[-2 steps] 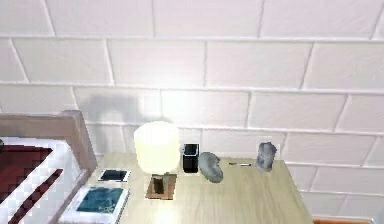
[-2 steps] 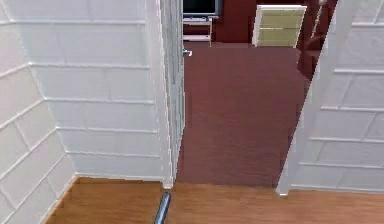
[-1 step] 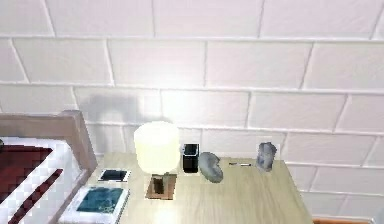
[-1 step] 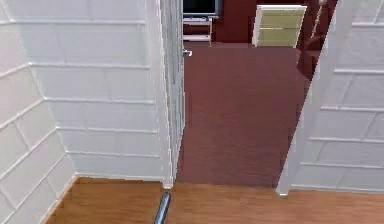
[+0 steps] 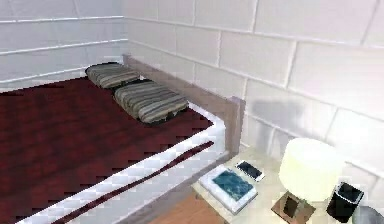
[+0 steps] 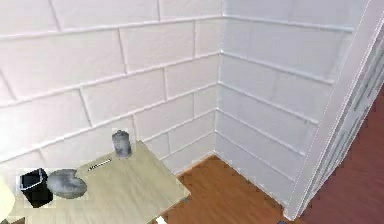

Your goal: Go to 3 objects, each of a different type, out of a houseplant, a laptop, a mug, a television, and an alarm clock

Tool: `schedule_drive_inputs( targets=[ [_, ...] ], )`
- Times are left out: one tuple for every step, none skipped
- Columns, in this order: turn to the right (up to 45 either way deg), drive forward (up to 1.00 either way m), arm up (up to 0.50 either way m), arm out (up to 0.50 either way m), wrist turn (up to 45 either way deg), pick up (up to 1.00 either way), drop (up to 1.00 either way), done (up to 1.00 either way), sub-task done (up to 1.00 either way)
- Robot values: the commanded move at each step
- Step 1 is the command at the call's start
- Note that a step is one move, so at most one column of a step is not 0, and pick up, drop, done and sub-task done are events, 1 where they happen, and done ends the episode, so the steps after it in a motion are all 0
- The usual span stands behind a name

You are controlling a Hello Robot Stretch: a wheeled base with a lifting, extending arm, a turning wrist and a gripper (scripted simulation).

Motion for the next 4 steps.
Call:
schedule_drive_inputs(
  targets=[
    [-45.0,0.0,0.0,0.0,0.0,0.0,0.0,0.0,0.0],
    [-39.0,0.0,0.0,0.0,0.0,0.0,0.0,0.0,0.0],
    [0.0,0.25,0.0,0.0,0.0,0.0,0.0,0.0,0.0],
    [-45.0,0.0,0.0,0.0,0.0,0.0,0.0,0.0,0.0]
  ],
)
